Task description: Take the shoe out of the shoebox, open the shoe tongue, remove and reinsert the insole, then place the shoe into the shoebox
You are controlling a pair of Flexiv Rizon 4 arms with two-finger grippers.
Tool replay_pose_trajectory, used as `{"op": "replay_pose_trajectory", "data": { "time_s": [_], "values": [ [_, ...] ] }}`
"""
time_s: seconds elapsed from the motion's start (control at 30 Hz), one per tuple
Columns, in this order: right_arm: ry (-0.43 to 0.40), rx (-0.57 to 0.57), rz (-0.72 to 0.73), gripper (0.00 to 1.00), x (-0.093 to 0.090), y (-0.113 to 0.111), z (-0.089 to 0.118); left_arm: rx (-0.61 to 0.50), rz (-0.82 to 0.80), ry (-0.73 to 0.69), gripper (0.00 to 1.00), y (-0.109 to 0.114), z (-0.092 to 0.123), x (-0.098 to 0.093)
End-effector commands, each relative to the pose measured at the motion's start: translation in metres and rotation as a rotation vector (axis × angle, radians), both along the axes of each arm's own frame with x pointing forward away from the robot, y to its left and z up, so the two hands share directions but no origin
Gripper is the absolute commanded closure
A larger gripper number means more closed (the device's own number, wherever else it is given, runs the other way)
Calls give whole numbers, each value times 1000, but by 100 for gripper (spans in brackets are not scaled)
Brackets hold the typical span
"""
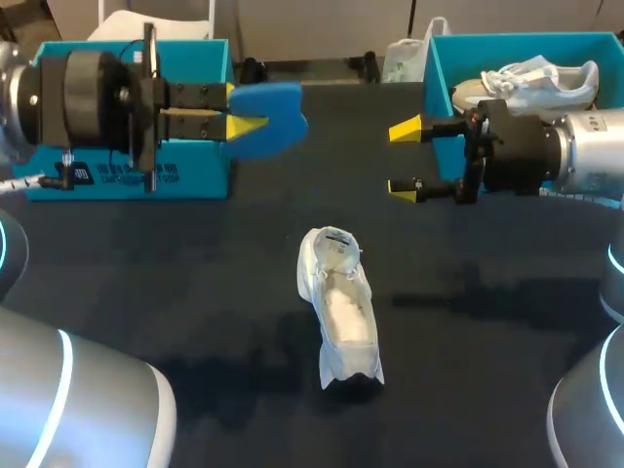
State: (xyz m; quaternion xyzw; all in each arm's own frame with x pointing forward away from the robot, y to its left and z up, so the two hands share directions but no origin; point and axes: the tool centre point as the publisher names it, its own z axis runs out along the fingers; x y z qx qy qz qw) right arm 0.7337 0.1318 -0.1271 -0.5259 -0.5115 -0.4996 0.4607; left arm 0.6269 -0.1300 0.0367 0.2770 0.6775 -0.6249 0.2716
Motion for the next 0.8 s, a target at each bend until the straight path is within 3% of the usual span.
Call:
{"op": "replay_pose_trajectory", "data": {
  "time_s": [0.03,0.17,0.3,0.47,0.8],
  "values": [
    [1,-2,-1,0,0,2,-1,-220,-11,-519,100,2,-16,-9],
    [1,-2,-1,0,0,2,-1,-220,-11,-519,100,2,-16,-9],
    [1,-2,-1,0,0,2,-1,-272,-99,-711,100,5,-26,-4],
    [1,-2,-1,0,0,2,-1,-215,-142,-870,100,0,-43,12],
    [1,-2,-1,0,0,2,-1,-228,-153,-862,100,1,-44,14]
  ]
}}
